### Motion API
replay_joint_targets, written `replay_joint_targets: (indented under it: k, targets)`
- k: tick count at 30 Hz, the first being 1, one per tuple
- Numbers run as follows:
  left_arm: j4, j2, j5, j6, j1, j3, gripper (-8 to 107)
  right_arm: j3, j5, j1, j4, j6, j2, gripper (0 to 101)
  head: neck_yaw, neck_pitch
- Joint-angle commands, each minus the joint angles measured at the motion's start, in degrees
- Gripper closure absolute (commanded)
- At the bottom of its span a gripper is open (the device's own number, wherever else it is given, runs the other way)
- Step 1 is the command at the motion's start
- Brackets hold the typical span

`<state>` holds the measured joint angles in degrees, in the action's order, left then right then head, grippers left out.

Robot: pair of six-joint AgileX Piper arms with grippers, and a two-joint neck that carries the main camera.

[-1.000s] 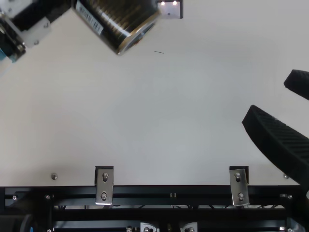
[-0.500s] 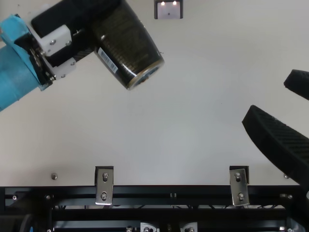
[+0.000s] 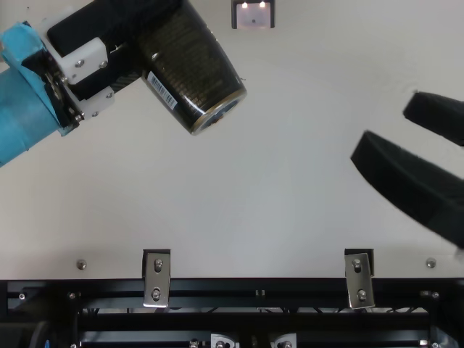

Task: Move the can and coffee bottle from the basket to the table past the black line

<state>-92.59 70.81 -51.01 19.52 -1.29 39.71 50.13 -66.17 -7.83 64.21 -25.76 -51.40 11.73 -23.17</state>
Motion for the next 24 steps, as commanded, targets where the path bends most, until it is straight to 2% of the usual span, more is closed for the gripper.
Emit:
replay_joint_targets:
  k: [1, 7, 8, 11, 20, 24]
  targets:
    - [0.0, 0.0, 0.0, 0.0, 0.0, 0.0, 89, -0.4, 1.1, 1.7, 1.1, 0.0, -2.4, 0, -0.2, -1.8]
    - [0.0, 0.0, 0.0, 0.0, 0.0, 0.0, 89, -0.5, 5.5, 7.7, 3.4, 0.5, -8.5, 0, -0.2, -1.8]
    - [0.0, 0.0, 0.0, 0.0, 0.0, 0.0, 89, -0.7, 4.6, 5.6, 3.4, 0.3, -6.7, 0, -0.2, -1.8]
    - [0.1, -0.1, 0.0, -1.2, -0.2, 0.3, 89, -0.6, 5.8, 7.7, 3.5, 0.5, -8.7, 0, -0.2, -1.8]
    - [-7.3, 1.7, 0.3, -5.9, -0.8, -1.1, 89, -0.7, 6.2, 7.7, 3.8, 0.5, -8.8, 0, -0.2, -1.8]
    - [-7.4, 1.6, -0.2, -7.2, -1.2, -1.1, 89, -0.7, 6.2, 7.7, 3.8, 0.5, -8.8, 0, -0.2, -1.8]
